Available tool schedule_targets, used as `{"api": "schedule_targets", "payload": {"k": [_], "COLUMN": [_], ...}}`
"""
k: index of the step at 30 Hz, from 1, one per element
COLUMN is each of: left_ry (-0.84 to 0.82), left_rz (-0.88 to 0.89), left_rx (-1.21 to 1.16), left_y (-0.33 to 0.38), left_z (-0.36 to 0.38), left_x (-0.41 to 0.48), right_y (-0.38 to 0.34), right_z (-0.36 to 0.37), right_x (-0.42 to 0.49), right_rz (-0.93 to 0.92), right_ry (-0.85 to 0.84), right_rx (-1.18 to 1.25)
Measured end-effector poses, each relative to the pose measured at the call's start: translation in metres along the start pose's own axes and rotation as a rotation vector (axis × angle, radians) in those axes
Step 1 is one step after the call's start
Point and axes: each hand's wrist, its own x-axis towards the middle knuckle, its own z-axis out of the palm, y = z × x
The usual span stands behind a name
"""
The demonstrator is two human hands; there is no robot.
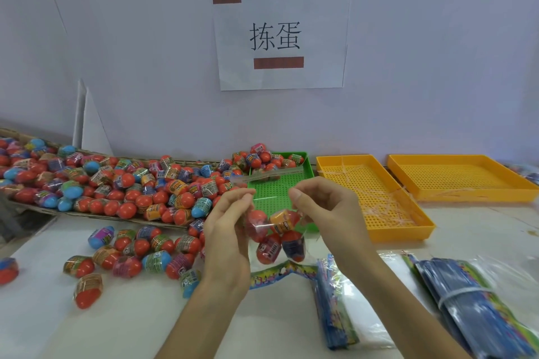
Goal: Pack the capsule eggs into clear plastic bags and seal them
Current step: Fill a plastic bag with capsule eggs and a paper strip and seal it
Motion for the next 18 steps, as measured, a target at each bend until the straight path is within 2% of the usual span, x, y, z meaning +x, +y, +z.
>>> {"api": "schedule_targets", "payload": {"k": [5,9,11,13,15,18], "left_ry": [0.006,0.013,0.048,0.049,0.017,-0.028], "left_rz": [-0.002,0.041,0.112,0.196,0.274,0.378], "left_rx": [-0.027,-0.009,0.100,0.243,0.353,0.462], "left_y": [-0.001,-0.001,-0.002,-0.006,-0.007,-0.005], "left_z": [0.001,0.003,0.003,0.002,0.003,0.006], "left_x": [0.000,-0.002,-0.002,-0.003,-0.006,-0.010], "right_y": [0.000,0.006,0.009,0.008,0.006,0.006], "right_z": [-0.001,0.000,0.001,0.003,0.004,0.007], "right_x": [0.002,0.002,-0.001,-0.003,-0.005,-0.007], "right_rz": [0.039,-0.011,-0.176,-0.442,-0.654,-0.733], "right_ry": [0.022,0.076,0.218,0.324,0.297,0.124], "right_rx": [0.110,0.006,-0.254,-0.493,-0.550,-0.524]}}
